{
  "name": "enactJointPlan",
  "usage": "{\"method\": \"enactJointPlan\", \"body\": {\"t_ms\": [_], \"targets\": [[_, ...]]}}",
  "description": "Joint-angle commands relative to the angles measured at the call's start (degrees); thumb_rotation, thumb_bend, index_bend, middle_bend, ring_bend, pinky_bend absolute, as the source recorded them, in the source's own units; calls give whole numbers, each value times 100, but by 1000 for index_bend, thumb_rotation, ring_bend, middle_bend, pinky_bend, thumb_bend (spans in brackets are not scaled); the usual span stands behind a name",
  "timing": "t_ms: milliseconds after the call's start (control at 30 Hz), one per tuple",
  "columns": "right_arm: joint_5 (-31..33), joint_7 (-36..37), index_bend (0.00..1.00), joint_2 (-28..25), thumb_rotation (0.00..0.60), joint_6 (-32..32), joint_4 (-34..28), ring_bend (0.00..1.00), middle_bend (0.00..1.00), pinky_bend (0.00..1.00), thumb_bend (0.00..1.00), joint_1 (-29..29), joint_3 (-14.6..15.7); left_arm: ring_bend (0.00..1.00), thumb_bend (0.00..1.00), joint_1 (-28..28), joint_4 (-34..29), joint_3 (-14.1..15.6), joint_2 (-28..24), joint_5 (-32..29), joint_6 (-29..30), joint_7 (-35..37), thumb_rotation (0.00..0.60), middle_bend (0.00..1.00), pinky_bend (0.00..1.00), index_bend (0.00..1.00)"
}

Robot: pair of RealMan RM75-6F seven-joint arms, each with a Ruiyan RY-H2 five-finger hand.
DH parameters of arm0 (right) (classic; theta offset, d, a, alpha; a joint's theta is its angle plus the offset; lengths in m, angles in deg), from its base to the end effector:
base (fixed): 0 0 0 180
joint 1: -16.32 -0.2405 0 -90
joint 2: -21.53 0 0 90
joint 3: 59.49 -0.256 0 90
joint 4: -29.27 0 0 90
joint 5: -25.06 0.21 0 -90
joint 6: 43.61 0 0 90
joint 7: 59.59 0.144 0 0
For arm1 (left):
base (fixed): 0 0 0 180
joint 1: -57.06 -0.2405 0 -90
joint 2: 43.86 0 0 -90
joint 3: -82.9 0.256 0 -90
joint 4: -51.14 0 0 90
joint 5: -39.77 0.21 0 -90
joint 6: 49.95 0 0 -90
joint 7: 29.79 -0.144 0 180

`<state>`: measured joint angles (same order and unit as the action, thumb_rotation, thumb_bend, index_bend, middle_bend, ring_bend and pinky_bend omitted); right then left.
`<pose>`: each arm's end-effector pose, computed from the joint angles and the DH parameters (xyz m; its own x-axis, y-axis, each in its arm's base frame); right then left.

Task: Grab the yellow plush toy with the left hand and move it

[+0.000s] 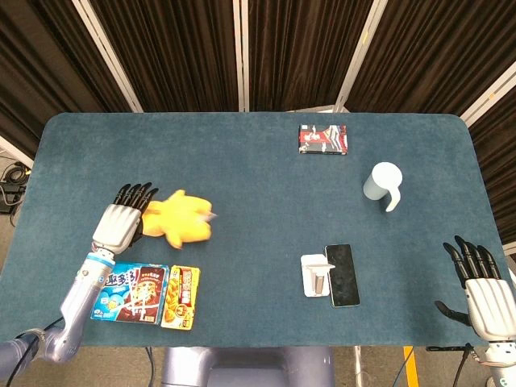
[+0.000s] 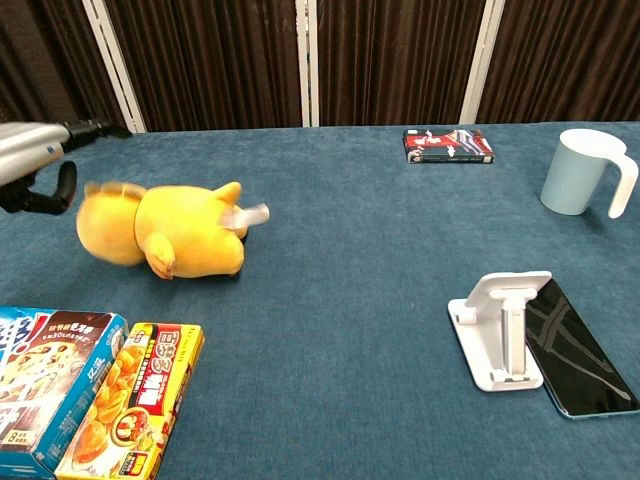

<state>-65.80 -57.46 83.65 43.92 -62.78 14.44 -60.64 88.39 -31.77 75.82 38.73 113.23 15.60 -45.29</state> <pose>-0.3121 -0.1585 0.1673 0.4030 -0.0104 0.9151 -0.9145 -0.0449 0.4022 -0.2217 0.3189 0.0392 0.4930 0.1094 0.8631 0.8504 -0.2703 -0.4514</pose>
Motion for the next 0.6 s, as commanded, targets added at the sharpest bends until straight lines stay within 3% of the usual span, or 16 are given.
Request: {"method": "enactJointPlan", "body": {"t_ms": [33,200,500,533,600], "targets": [[-7,-6,0,1,600,3,0,0,0,0,157,1,3,0,1000,-204,-335,56,-250,322,381,207,600,0,0,0],[-14,-14,0,-3,600,24,-11,0,0,0,157,8,2,0,1000,-686,-629,337,-476,688,1062,302,600,0,0,0],[-8,-34,0,1,600,35,-19,0,0,0,157,5,-12,0,1000,-1547,-514,759,-502,993,2074,166,600,0,0,0],[-14,-40,0,1,600,43,-26,0,0,0,157,7,-13,0,975,-1648,-499,780,-508,1007,2187,187,600,0,0,0],[-25,-47,0,-2,600,58,-37,0,0,0,157,12,-11,0,823,-1786,-478,798,-504,1015,2345,218,600,0,0,0]]}}
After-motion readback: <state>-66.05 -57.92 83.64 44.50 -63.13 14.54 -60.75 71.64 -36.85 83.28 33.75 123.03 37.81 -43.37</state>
